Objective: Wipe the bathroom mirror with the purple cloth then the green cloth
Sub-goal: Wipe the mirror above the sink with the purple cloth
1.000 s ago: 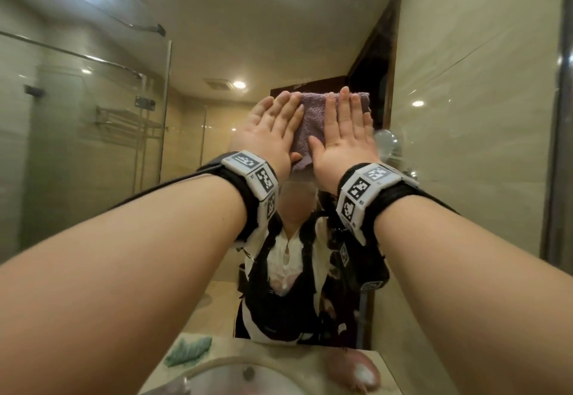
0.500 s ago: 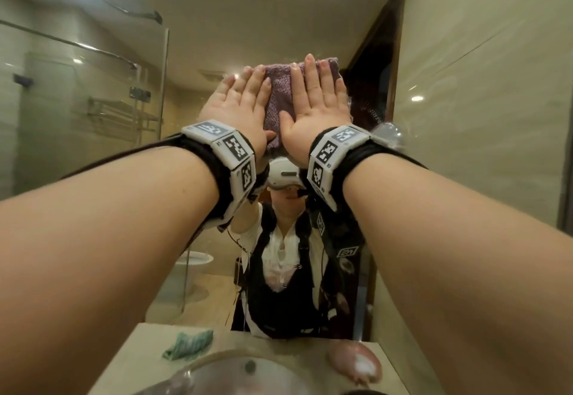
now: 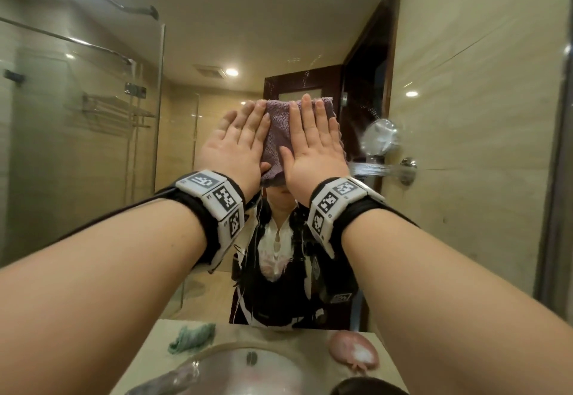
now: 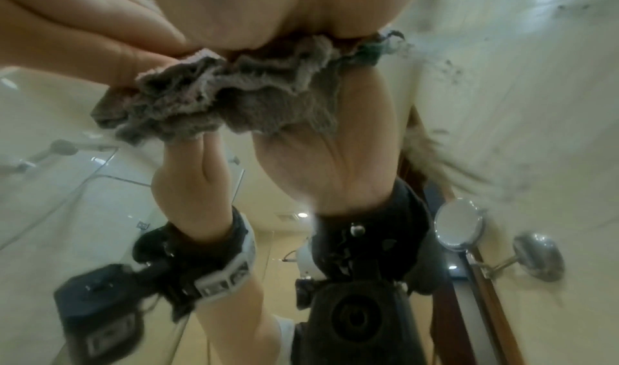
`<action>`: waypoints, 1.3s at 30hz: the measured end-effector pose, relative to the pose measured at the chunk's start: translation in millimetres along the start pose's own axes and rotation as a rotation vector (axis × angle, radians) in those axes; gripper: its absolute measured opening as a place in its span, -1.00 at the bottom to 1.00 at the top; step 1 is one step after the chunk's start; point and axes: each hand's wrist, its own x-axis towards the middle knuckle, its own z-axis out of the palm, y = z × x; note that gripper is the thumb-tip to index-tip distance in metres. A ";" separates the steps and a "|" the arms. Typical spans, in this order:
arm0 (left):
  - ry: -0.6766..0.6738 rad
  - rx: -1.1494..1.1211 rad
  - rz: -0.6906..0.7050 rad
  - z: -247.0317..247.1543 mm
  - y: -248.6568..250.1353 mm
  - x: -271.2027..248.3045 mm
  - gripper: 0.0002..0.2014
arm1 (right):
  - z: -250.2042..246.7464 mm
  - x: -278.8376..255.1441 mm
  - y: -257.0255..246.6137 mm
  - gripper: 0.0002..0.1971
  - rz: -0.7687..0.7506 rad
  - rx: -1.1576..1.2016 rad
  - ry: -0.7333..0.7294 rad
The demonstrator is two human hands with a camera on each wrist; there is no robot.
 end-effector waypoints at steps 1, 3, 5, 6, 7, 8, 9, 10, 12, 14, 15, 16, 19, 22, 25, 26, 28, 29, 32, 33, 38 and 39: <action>0.003 0.002 0.000 0.5 -1.5 -0.2 -0.32 | -0.7 -0.4 0.8 -0.33 -0.024 -0.015 0.000; -0.001 0.002 -0.012 2.5 -5.3 0.4 -0.33 | -4.3 3.4 -1.2 -0.34 -0.061 -0.042 -0.013; -0.017 -0.038 -0.069 5.9 -9.8 2.1 -0.33 | -10.0 14.8 -6.8 -0.35 -0.097 -0.053 -0.026; -0.022 -0.073 -0.110 6.7 -12.8 3.8 -0.33 | -13.8 23.1 -9.7 -0.35 -0.122 -0.064 -0.025; -0.025 -0.110 -0.145 7.1 -15.7 6.2 -0.33 | -18.3 32.0 -11.8 -0.35 -0.148 -0.080 -0.023; -0.025 -0.143 -0.170 6.6 -18.7 8.9 -0.32 | -22.8 40.3 -13.1 -0.36 -0.172 -0.095 -0.019; -0.020 -0.170 -0.183 5.4 -21.5 11.8 -0.32 | -27.4 47.4 -13.1 -0.35 -0.186 -0.106 -0.015; -0.011 -0.191 -0.188 3.7 -23.8 15.5 -0.31 | -31.1 53.4 -11.6 -0.34 -0.191 -0.113 -0.007; 0.016 -0.211 -0.177 -1.4 -27.7 23.5 -0.30 | -36.2 62.0 -6.6 -0.31 -0.179 -0.115 0.012; 0.040 -0.200 -0.150 -7.1 -29.3 31.8 -0.29 | -38.7 67.2 -1.0 -0.29 -0.143 -0.102 0.032; 0.045 -0.188 -0.137 -10.4 -28.8 35.8 -0.29 | -40.1 68.7 2.0 -0.28 -0.120 -0.095 0.039; 0.050 -0.178 -0.125 -14.1 -27.9 39.5 -0.29 | -41.5 69.5 5.3 -0.27 -0.094 -0.088 0.042; 0.074 -0.153 -0.080 -25.1 -22.8 48.6 -0.28 | -43.0 67.8 17.9 -0.27 -0.035 -0.068 0.067; 0.087 -0.131 -0.032 -32.5 -12.3 52.6 -0.28 | -38.7 59.5 32.3 -0.27 0.011 -0.055 0.092; 0.079 -0.114 0.001 -39.3 3.6 51.7 -0.28 | -36.3 47.2 46.3 -0.27 0.054 -0.052 0.084; 0.074 -0.105 0.012 -41.2 9.5 50.7 -0.28 | -35.5 42.4 50.6 -0.26 0.065 -0.049 0.077; 0.071 -0.092 0.037 -43.4 21.9 48.2 -0.28 | -32.5 31.2 59.7 -0.26 0.089 -0.044 0.068; 0.073 -0.087 0.048 -43.7 27.6 47.0 -0.28 | -30.2 25.7 63.9 -0.26 0.101 -0.043 0.066; 0.080 -0.076 0.079 -43.4 45.7 40.4 -0.28 | -23.2 8.0 76.3 -0.26 0.123 -0.042 0.062; 0.080 -0.069 0.087 -43.2 51.6 38.0 -0.28 | -21.8 2.5 80.3 -0.27 0.125 -0.044 0.054; 0.085 -0.027 0.144 -44.3 79.8 25.5 -0.29 | -12.7 -27.8 97.9 -0.26 0.161 -0.017 0.040; 0.084 -0.022 0.157 -44.4 86.1 23.4 -0.29 | -10.2 -34.2 102.1 -0.26 0.168 -0.020 0.038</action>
